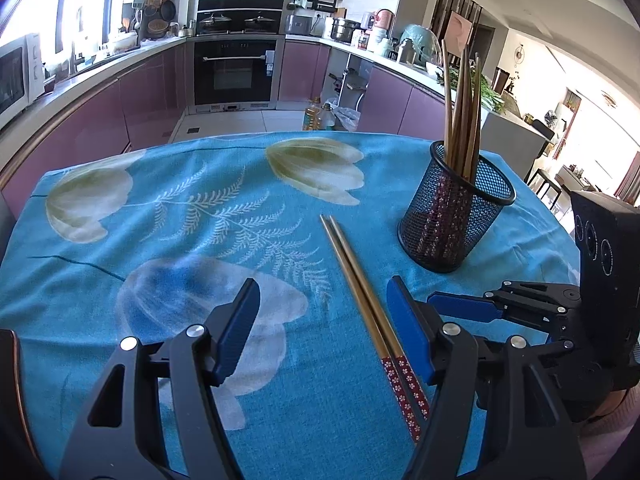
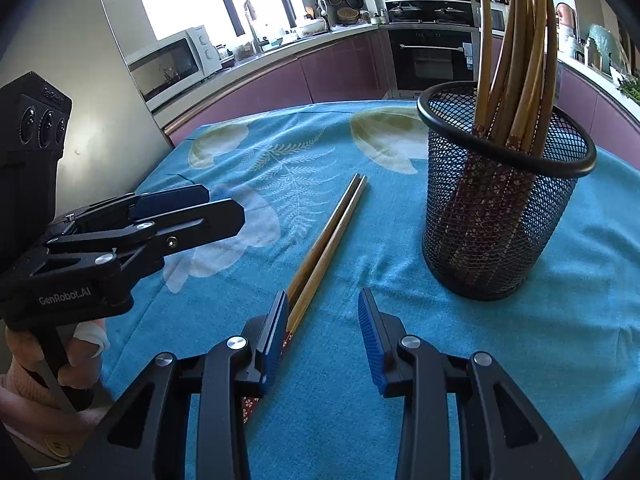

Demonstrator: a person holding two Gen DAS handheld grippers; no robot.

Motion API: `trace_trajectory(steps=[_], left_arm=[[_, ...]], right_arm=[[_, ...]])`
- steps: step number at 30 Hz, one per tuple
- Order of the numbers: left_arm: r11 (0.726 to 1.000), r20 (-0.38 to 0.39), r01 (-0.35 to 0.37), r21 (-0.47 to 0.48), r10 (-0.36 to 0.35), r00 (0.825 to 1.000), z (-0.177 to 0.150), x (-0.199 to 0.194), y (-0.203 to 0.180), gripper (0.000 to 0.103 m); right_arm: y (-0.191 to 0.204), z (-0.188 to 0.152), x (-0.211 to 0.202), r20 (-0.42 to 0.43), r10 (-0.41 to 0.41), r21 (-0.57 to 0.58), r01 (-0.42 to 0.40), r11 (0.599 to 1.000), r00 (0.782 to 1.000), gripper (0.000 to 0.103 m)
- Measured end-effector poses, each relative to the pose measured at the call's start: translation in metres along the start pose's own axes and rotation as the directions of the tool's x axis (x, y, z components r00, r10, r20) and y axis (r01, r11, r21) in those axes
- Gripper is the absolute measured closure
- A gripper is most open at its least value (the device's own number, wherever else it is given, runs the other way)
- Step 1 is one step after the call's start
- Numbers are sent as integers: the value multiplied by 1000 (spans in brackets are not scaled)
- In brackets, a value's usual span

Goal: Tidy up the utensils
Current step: 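Open both tools and move them back over the last chopsticks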

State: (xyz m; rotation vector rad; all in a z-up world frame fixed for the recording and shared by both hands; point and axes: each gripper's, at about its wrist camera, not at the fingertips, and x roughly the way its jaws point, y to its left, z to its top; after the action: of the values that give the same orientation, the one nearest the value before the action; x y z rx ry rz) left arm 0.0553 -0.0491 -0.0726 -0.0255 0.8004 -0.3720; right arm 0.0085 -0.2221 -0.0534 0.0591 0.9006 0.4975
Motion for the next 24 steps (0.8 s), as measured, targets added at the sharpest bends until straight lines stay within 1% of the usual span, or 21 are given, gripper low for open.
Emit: trace_trajectory(steps=[8,14,19,22,24], left_arm=[[1000,-13,-3,-11,3,1000,-3,4,3,38],[1000,-21,-3,-15,3,1000,-6,7,5,38],[1000,-28,0,-14,0,1000,-7,11,4,38],[1000,-30,-1,-16,0,1000,-8,11,5,38],[1000,-32,-2,-18,1,1000,-8,13,5,38]], right_arm=[[8,2,6,-12,-11,-21,11,1000,1000,69],[15,0,13,-26,-63,-63,61,996,998,69],[10,-1,11,-35,-63,-50,61,997,997,69],[8,1,10,-41,-19,-19,19,1000,999,70],[11,3,11,-36,-32,-38,30,999,999,70]])
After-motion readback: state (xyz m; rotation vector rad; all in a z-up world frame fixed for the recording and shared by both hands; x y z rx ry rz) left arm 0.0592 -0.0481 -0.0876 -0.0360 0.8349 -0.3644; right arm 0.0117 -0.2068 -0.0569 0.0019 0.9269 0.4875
